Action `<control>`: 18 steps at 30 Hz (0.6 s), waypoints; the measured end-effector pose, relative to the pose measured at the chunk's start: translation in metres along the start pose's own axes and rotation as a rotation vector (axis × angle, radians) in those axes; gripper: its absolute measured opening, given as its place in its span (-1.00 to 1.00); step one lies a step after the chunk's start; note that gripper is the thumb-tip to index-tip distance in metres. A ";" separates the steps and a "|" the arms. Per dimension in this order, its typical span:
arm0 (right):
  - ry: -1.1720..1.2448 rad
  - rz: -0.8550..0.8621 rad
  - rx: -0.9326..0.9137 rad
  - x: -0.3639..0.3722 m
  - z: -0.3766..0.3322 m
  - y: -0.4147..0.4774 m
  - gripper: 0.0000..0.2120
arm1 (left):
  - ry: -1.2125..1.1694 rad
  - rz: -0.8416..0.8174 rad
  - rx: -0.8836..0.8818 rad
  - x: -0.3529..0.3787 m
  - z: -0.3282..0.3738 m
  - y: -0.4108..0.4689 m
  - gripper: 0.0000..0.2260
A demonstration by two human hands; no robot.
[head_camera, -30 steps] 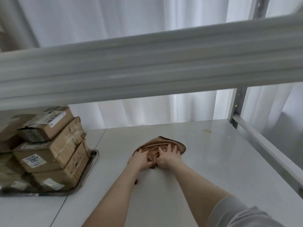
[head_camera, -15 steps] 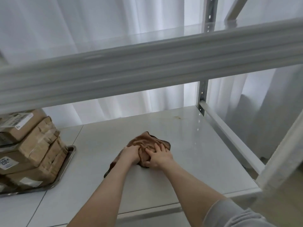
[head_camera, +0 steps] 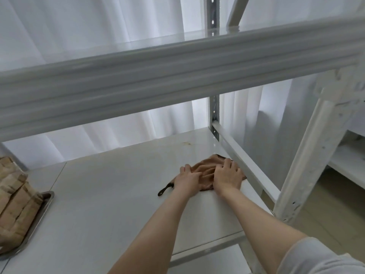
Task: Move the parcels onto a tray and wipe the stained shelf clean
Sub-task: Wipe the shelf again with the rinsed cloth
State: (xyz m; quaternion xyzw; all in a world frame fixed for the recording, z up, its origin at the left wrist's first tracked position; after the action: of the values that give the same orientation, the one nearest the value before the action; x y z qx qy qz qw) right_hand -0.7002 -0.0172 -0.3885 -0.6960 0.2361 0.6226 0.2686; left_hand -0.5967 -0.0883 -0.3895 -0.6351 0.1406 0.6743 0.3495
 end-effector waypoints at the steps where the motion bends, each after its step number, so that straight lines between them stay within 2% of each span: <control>1: 0.030 0.009 -0.011 -0.001 -0.006 0.002 -0.64 | 0.025 0.013 -0.023 -0.001 -0.005 0.003 -0.63; 4: 0.172 -0.049 -0.020 0.003 -0.028 0.012 -0.64 | 0.002 0.026 -0.102 -0.002 -0.029 0.010 -0.63; 7: 0.284 -0.134 -0.108 0.009 -0.060 0.027 -0.61 | -0.101 0.032 -0.222 -0.005 -0.064 0.016 -0.45; 12: 0.163 -0.308 -0.318 0.025 -0.146 0.046 -0.43 | -0.112 0.018 -0.358 -0.013 -0.150 0.026 -0.31; 14: 0.131 -0.345 -0.412 0.029 -0.179 0.051 -0.43 | -0.081 0.004 -0.411 -0.010 -0.188 0.035 -0.20; 18: 0.110 -0.358 -0.543 0.032 -0.221 0.073 -0.48 | -0.071 0.003 -0.551 -0.013 -0.247 0.066 -0.22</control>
State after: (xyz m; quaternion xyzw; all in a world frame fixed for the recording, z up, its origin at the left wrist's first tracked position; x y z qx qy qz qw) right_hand -0.5810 -0.2189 -0.4079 -0.8051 -0.0507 0.5673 0.1654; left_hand -0.4529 -0.2959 -0.4318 -0.6821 -0.0595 0.7094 0.1673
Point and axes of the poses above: each hand's wrist, its own y-axis towards the middle knuckle, its own x-axis out of the palm, z = x × y, the point moved 3 cm from there along y, towards the middle knuckle, and after that the axes turned 4 degrees about -z, right-handed, at the moved point
